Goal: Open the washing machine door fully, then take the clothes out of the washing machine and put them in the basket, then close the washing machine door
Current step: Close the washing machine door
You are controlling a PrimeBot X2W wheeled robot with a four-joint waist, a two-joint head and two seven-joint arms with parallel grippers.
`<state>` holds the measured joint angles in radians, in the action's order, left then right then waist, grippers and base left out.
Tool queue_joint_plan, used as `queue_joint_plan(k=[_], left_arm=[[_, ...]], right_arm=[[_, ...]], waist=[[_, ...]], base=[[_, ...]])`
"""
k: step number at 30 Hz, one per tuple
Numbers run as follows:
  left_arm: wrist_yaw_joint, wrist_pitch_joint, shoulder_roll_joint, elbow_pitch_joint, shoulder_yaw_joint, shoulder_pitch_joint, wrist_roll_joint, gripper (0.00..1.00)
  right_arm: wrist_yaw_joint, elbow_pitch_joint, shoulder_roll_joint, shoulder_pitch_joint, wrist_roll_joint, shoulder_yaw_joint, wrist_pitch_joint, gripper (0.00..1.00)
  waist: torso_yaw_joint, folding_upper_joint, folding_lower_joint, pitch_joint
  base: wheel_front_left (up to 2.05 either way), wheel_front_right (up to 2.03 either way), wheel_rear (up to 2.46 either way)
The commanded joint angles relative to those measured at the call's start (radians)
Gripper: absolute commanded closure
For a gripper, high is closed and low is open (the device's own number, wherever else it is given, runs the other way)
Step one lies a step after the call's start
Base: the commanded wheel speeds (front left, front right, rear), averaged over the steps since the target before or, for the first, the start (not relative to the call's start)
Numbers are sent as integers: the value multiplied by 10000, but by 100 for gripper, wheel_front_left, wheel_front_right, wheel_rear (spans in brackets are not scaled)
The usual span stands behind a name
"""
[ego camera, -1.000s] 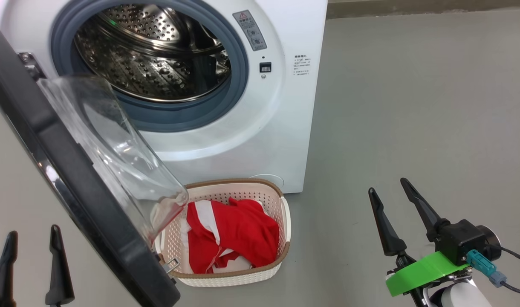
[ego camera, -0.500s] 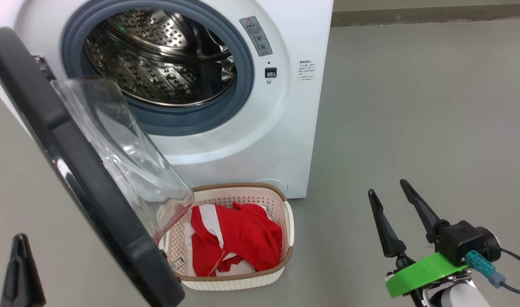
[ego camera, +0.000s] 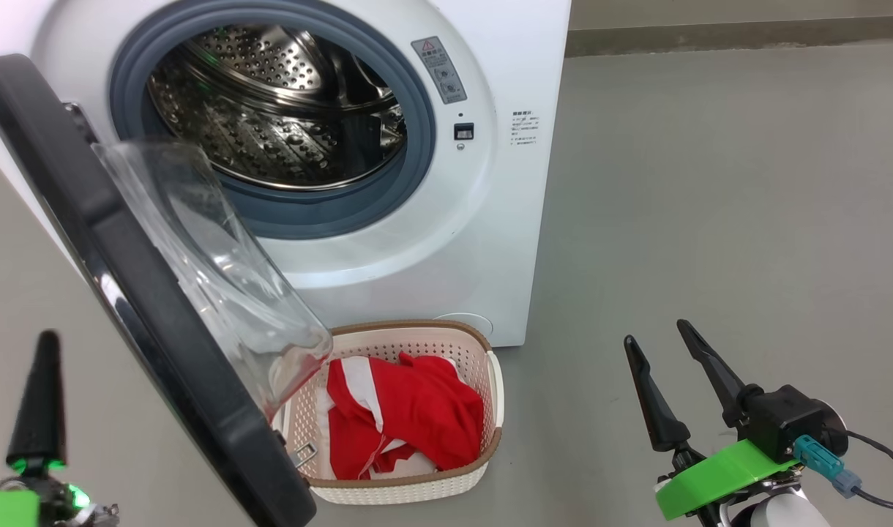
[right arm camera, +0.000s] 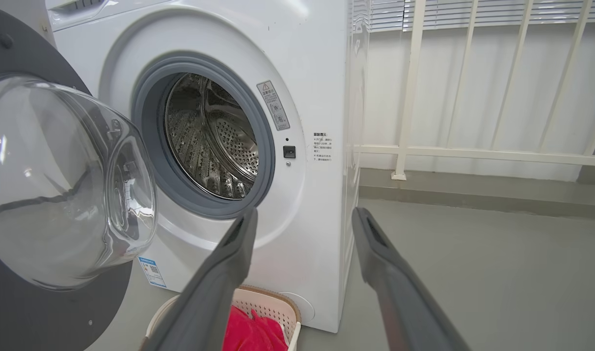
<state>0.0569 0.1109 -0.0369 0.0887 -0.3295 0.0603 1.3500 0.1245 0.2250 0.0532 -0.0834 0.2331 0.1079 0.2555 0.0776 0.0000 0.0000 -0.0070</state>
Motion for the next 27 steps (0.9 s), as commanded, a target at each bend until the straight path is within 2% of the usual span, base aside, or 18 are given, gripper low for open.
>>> queue_joint_plan(k=[1,2,6,11,20,27], left_arm=[[-457,724,-139,760,-281,325,1078,100],[-457,724,-139,760,-281,325,1078,100],[-1378,1603,-136,1694,-161,79,2917,100],[-1968,1975,-135,2561,147,-246,3483,100],[-2238,2039,-170,2614,451,-39,3477,100],[-2147,1913,-194,2039,747,587,3201,100]], right_arm=[[62,-220,37,-130,50,220,63,0],[62,-220,37,-130,50,220,63,0],[62,-197,47,-115,82,242,63,0],[62,-188,62,-158,95,271,63,0],[62,-356,120,-208,182,330,63,0],[62,-480,175,-287,190,395,63,0]], waist=[[-32,0,0,3],[-32,0,0,3],[-80,0,0,10],[-151,0,0,53],[-390,0,0,171],[-669,0,0,348]], base=[[0,0,0],[0,0,0],[0,0,0],[0,0,0],[0,0,0],[0,0,0]])
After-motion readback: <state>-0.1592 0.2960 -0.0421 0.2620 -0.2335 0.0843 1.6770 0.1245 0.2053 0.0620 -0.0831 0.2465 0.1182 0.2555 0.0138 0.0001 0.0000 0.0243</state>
